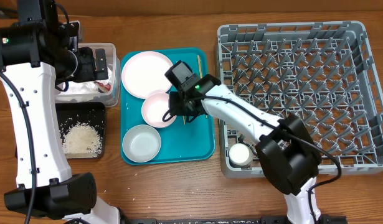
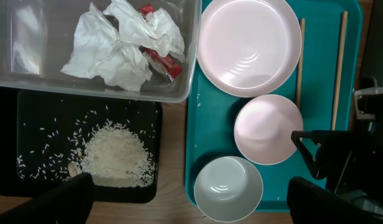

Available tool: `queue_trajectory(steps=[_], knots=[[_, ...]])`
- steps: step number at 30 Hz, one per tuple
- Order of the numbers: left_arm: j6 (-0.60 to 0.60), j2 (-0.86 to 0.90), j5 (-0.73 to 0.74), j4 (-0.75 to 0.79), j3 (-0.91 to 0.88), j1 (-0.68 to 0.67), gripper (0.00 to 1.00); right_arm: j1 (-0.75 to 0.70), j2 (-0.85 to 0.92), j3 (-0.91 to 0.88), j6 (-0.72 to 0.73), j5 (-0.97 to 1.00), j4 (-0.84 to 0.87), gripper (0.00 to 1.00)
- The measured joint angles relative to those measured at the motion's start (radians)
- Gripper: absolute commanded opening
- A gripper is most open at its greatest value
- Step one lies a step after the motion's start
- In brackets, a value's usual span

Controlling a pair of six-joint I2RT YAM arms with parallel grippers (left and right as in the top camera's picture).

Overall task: Sort waste into correct bins and load items into the dishwasher
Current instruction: 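Reach the right gripper to the pink bowl and grasp its rim, then lift the pink bowl and carry it to the back of the rack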

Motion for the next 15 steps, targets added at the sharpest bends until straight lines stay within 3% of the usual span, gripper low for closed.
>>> queue_trajectory(steps=[5,9,15], knots=[[0.0,0.0,0.0,0.0,0.0,0.0,1.0,0.006,0.027,0.0,0.001,0.002,-0.004,0.29],[0.0,0.0,0.0,0.0,0.0,0.0,1.0,0.006,0.043,0.0,0.004,0.015,-0.012,0.06],[0.0,0.0,0.003,0.0,0.0,0.0,1.0,0.004,0.044,0.003,-0.001,0.033,-0.056,0.04]])
